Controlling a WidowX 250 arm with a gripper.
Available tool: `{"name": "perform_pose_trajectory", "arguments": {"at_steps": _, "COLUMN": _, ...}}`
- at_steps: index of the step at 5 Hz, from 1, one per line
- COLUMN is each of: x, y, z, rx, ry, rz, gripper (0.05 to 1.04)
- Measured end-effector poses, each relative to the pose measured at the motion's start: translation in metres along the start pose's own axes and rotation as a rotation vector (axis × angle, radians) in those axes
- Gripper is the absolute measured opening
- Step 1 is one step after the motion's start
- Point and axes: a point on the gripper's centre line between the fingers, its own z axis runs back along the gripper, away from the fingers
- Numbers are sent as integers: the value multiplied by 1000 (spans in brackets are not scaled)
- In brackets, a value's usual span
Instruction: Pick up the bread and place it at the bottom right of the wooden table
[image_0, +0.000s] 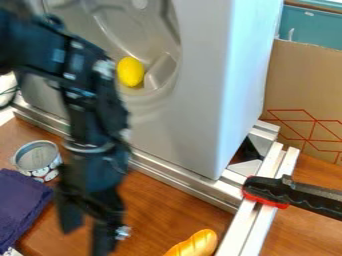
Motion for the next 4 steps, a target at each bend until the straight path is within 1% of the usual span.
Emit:
{"name": "perform_pose_trajectory", "arguments": {"at_steps": 1, "x": -41, "y": 37, "z": 9, "rx": 105, "ry": 50, "rz": 91, "gripper": 998}}
{"name": "perform_pose_trajectory", "arguments": {"at_steps": 2, "x": -60, "y": 64, "z": 10, "rx": 112, "ry": 47, "rz": 134, "gripper": 998}}
{"name": "perform_pose_trajectory", "arguments": {"at_steps": 3, "x": -74, "y": 88, "z": 5, "rx": 109, "ry": 55, "rz": 144, "gripper": 998}}
{"name": "perform_pose_trajectory", "arguments": {"at_steps": 4, "x": -74, "y": 100, "z": 2, "rx": 123, "ry": 66, "rz": 134, "gripper": 998}}
